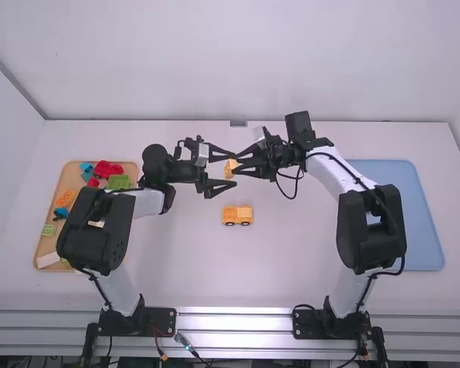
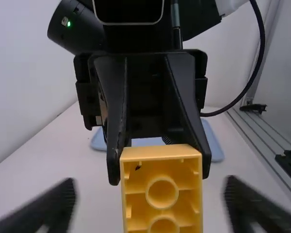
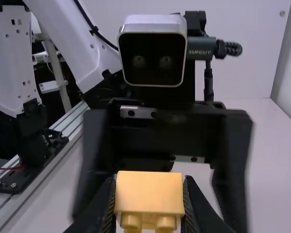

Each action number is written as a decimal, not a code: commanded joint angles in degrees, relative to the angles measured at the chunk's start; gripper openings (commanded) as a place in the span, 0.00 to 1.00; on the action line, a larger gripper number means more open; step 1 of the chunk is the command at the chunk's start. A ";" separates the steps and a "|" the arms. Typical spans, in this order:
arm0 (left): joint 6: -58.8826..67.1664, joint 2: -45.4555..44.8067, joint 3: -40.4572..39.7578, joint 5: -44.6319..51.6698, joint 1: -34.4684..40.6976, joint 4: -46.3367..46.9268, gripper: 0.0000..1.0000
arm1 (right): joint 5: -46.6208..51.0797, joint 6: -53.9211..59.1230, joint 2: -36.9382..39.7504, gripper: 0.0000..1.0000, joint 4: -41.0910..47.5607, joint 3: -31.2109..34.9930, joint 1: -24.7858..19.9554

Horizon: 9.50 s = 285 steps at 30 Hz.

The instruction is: Assemble lego blocks to make yellow taxi

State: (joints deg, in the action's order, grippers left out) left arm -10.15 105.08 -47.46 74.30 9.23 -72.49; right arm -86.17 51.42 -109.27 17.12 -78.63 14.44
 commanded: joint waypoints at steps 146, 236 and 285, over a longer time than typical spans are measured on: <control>61.26 5.70 -15.30 -66.45 7.61 98.55 0.16 | 48.70 -36.63 43.98 0.99 -45.66 54.07 -16.15; 81.66 2.21 -41.31 -44.89 0.98 127.36 0.99 | 48.89 -36.61 43.98 0.99 -52.24 54.07 -15.13; 85.57 9.70 1.27 -18.45 -13.38 73.31 0.37 | 48.65 -36.63 43.98 0.99 -51.36 54.07 -15.13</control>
State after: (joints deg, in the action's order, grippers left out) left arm 74.94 114.43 -46.24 55.22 -4.21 0.67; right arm -37.10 15.00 -66.08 -34.28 -24.88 -0.75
